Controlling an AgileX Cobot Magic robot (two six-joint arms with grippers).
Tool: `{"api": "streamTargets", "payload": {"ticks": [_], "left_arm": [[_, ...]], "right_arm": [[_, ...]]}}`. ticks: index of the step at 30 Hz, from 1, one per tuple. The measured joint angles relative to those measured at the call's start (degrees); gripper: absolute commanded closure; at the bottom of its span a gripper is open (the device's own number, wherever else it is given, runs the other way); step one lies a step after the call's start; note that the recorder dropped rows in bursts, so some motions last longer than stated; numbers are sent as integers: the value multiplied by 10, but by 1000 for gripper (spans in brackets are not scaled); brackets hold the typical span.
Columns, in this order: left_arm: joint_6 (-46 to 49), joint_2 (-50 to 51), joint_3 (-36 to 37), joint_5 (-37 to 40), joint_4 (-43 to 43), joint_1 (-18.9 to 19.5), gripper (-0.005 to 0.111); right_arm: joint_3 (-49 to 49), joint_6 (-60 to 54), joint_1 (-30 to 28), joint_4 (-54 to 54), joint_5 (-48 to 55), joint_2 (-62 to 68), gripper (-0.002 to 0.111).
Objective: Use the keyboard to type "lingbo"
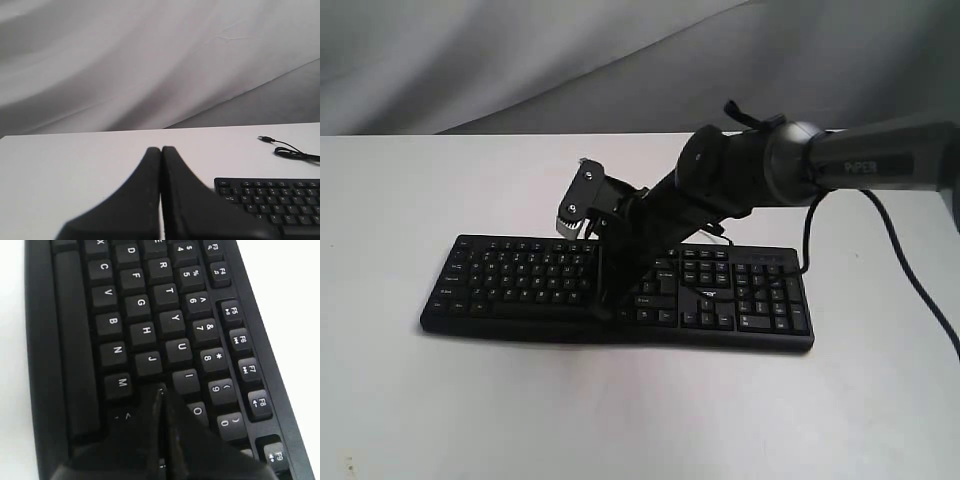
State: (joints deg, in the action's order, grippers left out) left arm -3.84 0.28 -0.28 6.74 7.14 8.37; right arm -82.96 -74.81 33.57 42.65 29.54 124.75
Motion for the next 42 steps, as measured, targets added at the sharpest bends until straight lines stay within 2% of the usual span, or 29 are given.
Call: {"api": "streamTargets", "payload": {"ticks": [34,42], "left_arm": [[0,0,0,0,0,0,106],[0,0,0,0,0,0,106]], "right_arm": [[-2,0,-5,-6,-1,10,108],[-53,-3,2,13,-1,26,108]]}}
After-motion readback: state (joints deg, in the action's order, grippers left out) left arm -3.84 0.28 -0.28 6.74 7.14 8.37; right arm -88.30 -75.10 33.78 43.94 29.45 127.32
